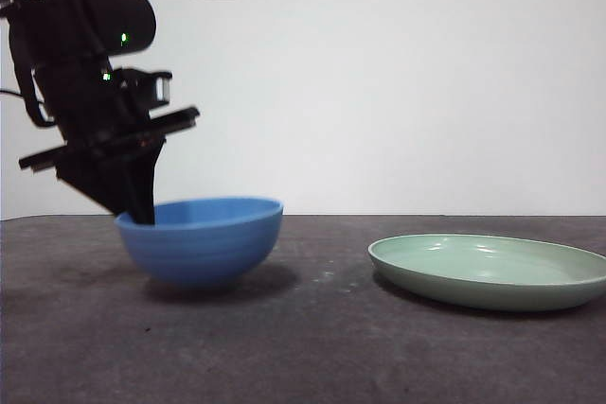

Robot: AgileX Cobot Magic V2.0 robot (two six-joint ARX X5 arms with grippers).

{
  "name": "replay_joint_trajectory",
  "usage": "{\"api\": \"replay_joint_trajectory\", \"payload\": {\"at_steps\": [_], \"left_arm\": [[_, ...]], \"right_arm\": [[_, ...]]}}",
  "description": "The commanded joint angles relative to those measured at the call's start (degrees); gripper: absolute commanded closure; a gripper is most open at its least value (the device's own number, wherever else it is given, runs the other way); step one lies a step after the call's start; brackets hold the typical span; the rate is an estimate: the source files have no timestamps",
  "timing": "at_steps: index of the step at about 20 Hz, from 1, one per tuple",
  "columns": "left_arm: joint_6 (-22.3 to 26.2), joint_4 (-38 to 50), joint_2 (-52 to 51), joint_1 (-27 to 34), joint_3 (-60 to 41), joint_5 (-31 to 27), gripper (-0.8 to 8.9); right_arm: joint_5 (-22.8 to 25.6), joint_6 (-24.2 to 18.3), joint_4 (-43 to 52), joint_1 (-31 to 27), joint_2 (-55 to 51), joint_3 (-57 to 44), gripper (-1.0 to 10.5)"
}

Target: Pick up the blue bowl, put it on the green plate, put it on desk

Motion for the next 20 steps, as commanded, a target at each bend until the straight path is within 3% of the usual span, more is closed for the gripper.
{"api": "replay_joint_trajectory", "payload": {"at_steps": [1,9,20], "left_arm": [[-1.81,0.13,-2.89,-1.42,4.11,-0.02,8.04],[-5.11,1.6,-2.62,-12.28,15.02,0.2,8.03],[-5.95,-1.33,21.24,-21.05,36.39,-0.83,8.03]], "right_arm": [[-0.13,0.15,0.52,0.22,0.35,1.16,5.3],[-0.17,1.07,0.24,0.22,0.26,1.16,5.3],[-0.17,1.66,-1.9,0.22,-0.46,1.16,5.3]]}}
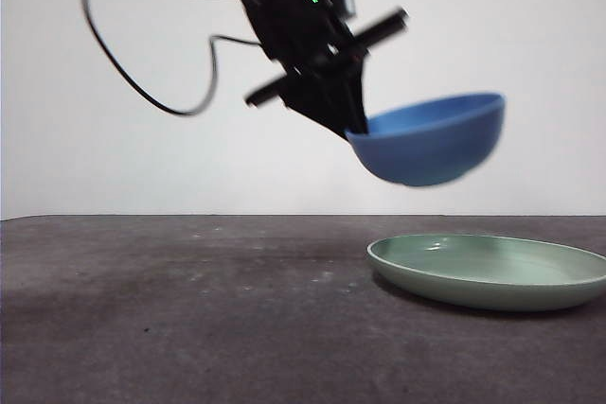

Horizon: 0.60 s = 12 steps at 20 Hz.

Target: Pick up the blue bowl, put it on the green plate, put it on desk

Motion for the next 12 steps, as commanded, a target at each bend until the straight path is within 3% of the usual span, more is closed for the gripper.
{"api": "replay_joint_trajectory", "payload": {"at_steps": [1,12], "left_arm": [[-0.46,0.04,5.97,-1.75,5.53,-2.01,8.03],[0.48,-2.64,17.31,-4.39,12.57,-3.04,8.04]], "right_arm": [[-0.15,0.68,-0.02,0.22,-0.33,1.16,5.3],[-0.15,0.66,0.0,0.22,-0.55,1.16,5.3]]}}
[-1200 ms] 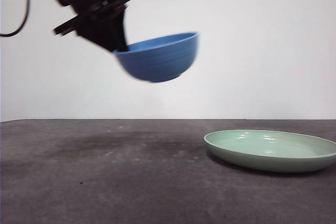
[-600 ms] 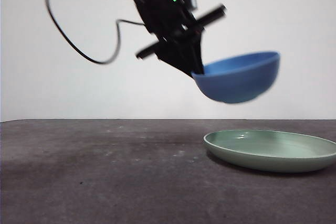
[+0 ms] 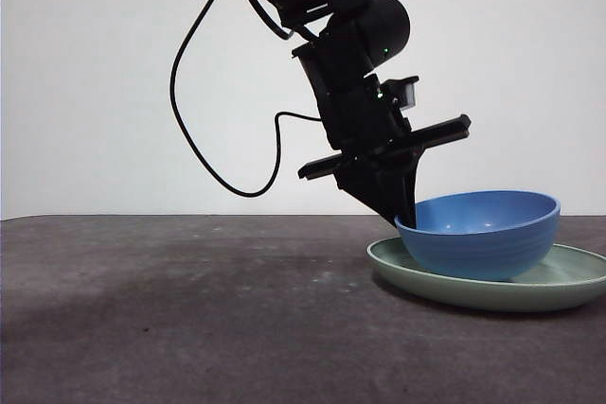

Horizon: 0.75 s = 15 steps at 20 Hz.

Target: Pick up the blue bowl, put it on the green plate, put it on desk

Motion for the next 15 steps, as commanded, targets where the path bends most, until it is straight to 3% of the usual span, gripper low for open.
{"api": "replay_joint_trajectory", "payload": {"at_steps": [1,3,7,12,15], "left_arm": [[0.5,-0.39,1.99,-0.59,2.05,-0.31,8.04],[0.55,-0.55,2.03,-0.66,2.05,-0.28,8.0],[0.52,-0.55,2.03,-1.11,2.12,-0.28,6.53],[0.5,-1.07,0.7,-1.11,2.21,-0.28,6.43],[0.76,-1.42,-2.86,-0.57,2.25,-0.28,5.58]], "right_arm": [[-0.13,0.59,0.31,0.22,0.35,1.16,5.3],[-0.13,0.59,0.28,0.22,0.35,1.16,5.3],[-0.13,0.57,0.31,0.22,0.35,1.16,5.3],[-0.09,0.57,0.28,0.22,0.35,1.16,5.3],[-0.07,0.55,0.31,0.22,0.35,1.16,5.3]]}}
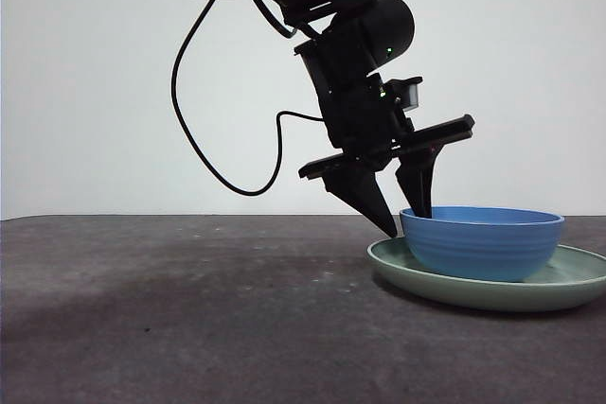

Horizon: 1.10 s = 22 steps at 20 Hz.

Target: Pick up the blue bowl, put it on the green plate, put it on desk

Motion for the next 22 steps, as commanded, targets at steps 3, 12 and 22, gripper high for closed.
{"api": "replay_joint_trajectory", "payload": {"at_steps": [3,12,22], "left_arm": [[0.96,-1.14,-7.74,0.98,1.88,-0.17,5.58],[8.09,-11.54,-29.9,3.89,1.6,0.28,5.58],[8.68,-4.94,-58.05,8.33,-29.88,5.46,5.58]], "right_arm": [[-0.07,0.55,0.31,0.22,0.35,1.16,5.3],[0.31,0.37,0.52,0.22,0.35,1.16,5.3],[0.28,0.39,0.5,0.22,0.35,1.16,5.3]]}}
